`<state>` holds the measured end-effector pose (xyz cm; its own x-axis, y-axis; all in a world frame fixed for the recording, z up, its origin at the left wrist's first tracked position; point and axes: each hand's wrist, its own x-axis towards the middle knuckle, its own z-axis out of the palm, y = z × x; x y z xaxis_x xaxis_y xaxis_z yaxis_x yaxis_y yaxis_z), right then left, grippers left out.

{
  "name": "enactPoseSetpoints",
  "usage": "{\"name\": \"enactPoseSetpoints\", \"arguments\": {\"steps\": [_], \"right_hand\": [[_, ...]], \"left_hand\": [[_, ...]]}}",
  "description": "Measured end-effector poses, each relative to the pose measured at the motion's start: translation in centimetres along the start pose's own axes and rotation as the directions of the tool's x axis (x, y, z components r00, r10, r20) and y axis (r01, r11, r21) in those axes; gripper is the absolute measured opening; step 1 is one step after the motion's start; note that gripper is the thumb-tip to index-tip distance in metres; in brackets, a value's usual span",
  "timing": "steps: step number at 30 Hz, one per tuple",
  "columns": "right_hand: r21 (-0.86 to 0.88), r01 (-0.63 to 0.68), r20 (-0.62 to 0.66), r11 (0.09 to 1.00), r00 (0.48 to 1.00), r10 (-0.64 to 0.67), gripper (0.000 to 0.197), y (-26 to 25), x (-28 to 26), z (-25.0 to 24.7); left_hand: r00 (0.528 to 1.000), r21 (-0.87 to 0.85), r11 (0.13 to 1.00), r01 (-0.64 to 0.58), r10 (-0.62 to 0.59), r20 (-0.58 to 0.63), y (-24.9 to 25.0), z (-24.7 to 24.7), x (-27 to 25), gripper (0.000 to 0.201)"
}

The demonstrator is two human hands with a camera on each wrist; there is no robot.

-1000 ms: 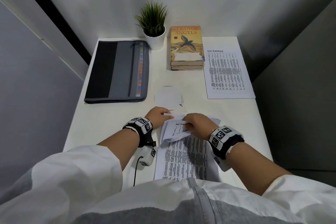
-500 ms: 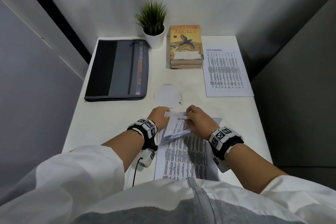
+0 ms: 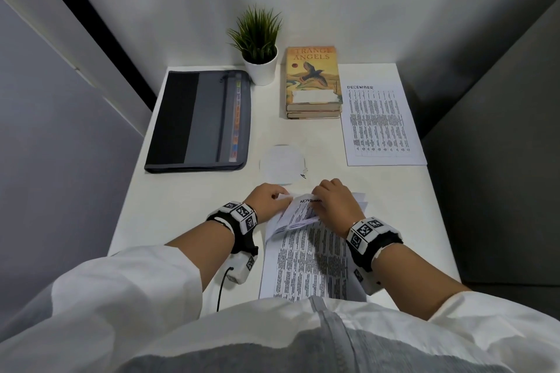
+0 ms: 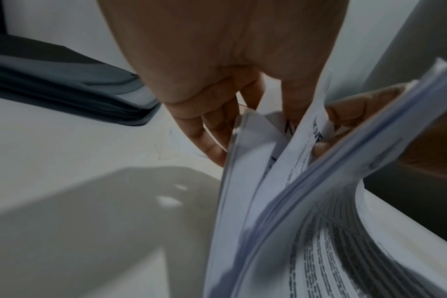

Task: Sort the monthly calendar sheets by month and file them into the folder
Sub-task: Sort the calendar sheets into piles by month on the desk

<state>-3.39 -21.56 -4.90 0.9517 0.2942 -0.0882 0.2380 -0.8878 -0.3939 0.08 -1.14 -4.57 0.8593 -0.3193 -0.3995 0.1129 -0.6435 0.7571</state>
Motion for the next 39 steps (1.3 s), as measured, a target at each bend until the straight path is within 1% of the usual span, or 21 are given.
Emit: {"name": "enactPoseSetpoints", "arguments": {"steps": [1, 2, 4, 5, 9, 12, 15, 17, 20, 21, 22, 23, 25, 27, 28, 31, 32, 34, 36, 39], "right_hand": [[0.011, 0.006, -0.009, 1.000, 1.000, -0.006, 0.012, 0.0, -0.1, 0.0], [0.027, 0.009, -0.018, 1.000, 1.000, -0.009, 0.009, -0.1, -0.3, 0.1], [0.066, 0.011, -0.032, 0.998, 0.999, -0.009, 0.006, -0.1, -0.6, 0.2], [0.090, 0.009, -0.040, 0.996, 0.999, -0.006, 0.009, -0.2, -0.8, 0.2], [0.162, 0.036, -0.092, 0.986, 0.996, -0.021, 0.024, -0.4, -1.3, 0.4], [0.159, 0.021, -0.128, 0.987, 0.992, 0.000, 0.020, -0.6, -1.5, 0.5], [0.137, 0.029, -0.151, 0.990, 0.989, -0.008, 0.016, -0.7, -1.5, 0.3], [0.131, 0.033, -0.127, 0.991, 0.992, -0.016, 0.012, -0.8, -1.6, 0.3], [0.133, -0.030, -0.053, 0.991, 0.998, 0.038, 0.006, -0.8, -1.7, 0.4], [0.143, -0.041, -0.042, 0.989, 0.998, 0.048, 0.006, -0.8, -1.7, 0.4], [0.156, -0.049, -0.033, 0.987, 0.998, 0.055, 0.006, -0.9, -1.7, 0.3], [0.164, -0.050, -0.027, 0.985, 0.998, 0.055, 0.007, -0.9, -1.6, 0.3], [0.159, -0.037, -0.026, 0.987, 0.999, 0.042, 0.009, -1.1, -1.6, 0.2], [0.158, -0.019, -0.046, 0.987, 0.999, 0.026, 0.007, -1.2, -1.8, 0.1], [0.159, -0.005, -0.061, 0.987, 0.998, 0.015, 0.008, -1.1, -2.0, 0.2], [0.176, 0.007, -0.086, 0.984, 0.996, 0.009, 0.012, -0.8, -2.5, 0.4], [0.185, 0.015, -0.095, 0.983, 0.995, 0.002, 0.010, -0.8, -2.6, 0.4], [0.190, 0.038, -0.106, 0.981, 0.994, -0.018, 0.008, -0.7, -2.8, 0.5], [0.194, 0.034, -0.104, 0.980, 0.995, -0.014, 0.009, -0.7, -3.0, 0.5], [0.200, 0.038, -0.111, 0.979, 0.994, -0.016, 0.011, -0.7, -3.4, 0.5]], "left_hand": [[1.000, -0.040, 0.999, 0.021, -0.021, 0.007, 0.2, 0.0, 0.0, 0.036], [0.998, -0.075, 0.995, 0.061, -0.060, 0.009, 0.5, -0.1, 0.0, 0.040], [0.990, -0.103, 0.985, 0.141, -0.142, 0.005, 0.9, -0.2, 0.0, 0.044], [0.987, -0.112, 0.981, 0.160, -0.159, 0.014, 0.9, -0.2, 0.1, 0.045], [0.984, -0.157, 0.971, 0.180, -0.175, 0.045, 0.8, -0.1, 0.4, 0.037], [0.979, -0.149, 0.967, 0.205, -0.203, 0.028, 0.9, -0.1, 0.6, 0.039], [0.981, -0.188, 0.963, 0.192, -0.191, 0.023, 0.9, -0.2, 0.5, 0.044], [0.984, -0.220, 0.959, 0.180, -0.178, 0.031, 0.8, -0.3, 0.5, 0.039], [0.986, -0.267, 0.950, 0.163, -0.169, 0.001, 0.3, -0.4, 0.5, 0.011], [0.982, -0.273, 0.944, 0.184, -0.191, 0.000, 0.2, -0.4, 0.5, 0.014], [0.976, -0.266, 0.940, 0.212, -0.218, 0.007, 0.1, -0.5, 0.5, 0.022], [0.971, -0.246, 0.940, 0.236, -0.239, 0.016, 0.1, -0.4, 0.6, 0.025], [0.970, -0.144, 0.959, 0.243, -0.242, 0.027, 0.1, -0.2, 0.7, 0.017], [0.980, -0.058, 0.978, 0.201, -0.200, 0.016, -0.2, -0.1, 0.9, 0.038], [0.982, -0.052, 0.981, 0.189, -0.188, 0.017, -0.2, 0.0, 0.9, 0.038], [0.983, -0.133, 0.974, 0.182, -0.178, 0.041, -0.3, 0.1, 0.7, 0.012], [0.982, -0.159, 0.969, 0.189, -0.185, 0.043, -0.3, 0.1, 0.6, 0.008], [0.982, -0.182, 0.965, 0.190, -0.186, 0.038, -0.4, 0.3, 0.5, 0.011], [0.982, -0.173, 0.967, 0.189, -0.186, 0.034, -0.3, 0.4, 0.5, 0.015], [0.978, -0.163, 0.965, 0.205, -0.206, 0.013, -0.3, 0.2, 0.5, 0.037]]}}
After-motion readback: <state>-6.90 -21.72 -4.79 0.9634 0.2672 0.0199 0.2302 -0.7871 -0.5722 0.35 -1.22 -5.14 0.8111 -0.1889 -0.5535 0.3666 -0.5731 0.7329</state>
